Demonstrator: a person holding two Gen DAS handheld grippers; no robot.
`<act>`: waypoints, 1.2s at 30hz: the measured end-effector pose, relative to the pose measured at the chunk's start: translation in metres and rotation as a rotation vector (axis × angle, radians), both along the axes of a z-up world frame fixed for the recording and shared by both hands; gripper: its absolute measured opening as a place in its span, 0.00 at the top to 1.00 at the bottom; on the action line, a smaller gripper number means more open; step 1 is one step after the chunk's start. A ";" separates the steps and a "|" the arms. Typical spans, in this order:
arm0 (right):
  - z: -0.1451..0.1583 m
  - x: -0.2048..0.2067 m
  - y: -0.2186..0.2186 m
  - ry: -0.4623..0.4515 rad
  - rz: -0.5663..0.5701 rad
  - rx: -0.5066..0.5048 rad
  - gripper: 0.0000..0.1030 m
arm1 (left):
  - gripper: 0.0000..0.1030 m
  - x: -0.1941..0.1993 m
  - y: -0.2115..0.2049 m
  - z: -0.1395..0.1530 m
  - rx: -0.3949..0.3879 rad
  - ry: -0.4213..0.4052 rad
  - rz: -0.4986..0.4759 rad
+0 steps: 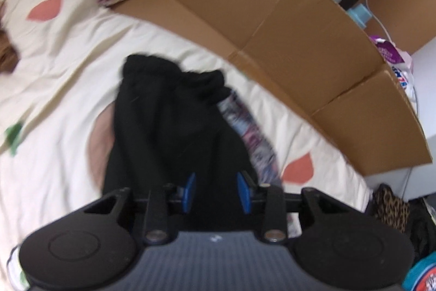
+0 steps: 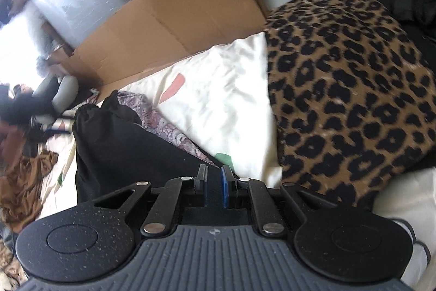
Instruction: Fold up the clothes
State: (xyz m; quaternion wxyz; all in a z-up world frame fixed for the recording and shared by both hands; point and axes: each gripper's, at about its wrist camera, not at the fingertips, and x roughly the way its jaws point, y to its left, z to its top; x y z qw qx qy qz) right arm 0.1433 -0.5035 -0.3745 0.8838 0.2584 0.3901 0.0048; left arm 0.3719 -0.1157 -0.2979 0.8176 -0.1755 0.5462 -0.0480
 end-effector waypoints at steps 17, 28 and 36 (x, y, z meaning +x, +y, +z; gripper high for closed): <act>-0.005 0.046 0.018 -0.011 0.121 -0.108 0.80 | 0.66 0.075 -0.064 -0.044 0.164 0.081 -0.093; -0.012 0.077 0.047 -0.033 0.196 -0.116 0.80 | 0.66 0.071 -0.057 -0.063 0.182 0.132 -0.076; -0.024 0.106 0.065 -0.023 0.261 -0.136 0.80 | 0.71 0.065 -0.044 -0.080 0.193 0.181 -0.045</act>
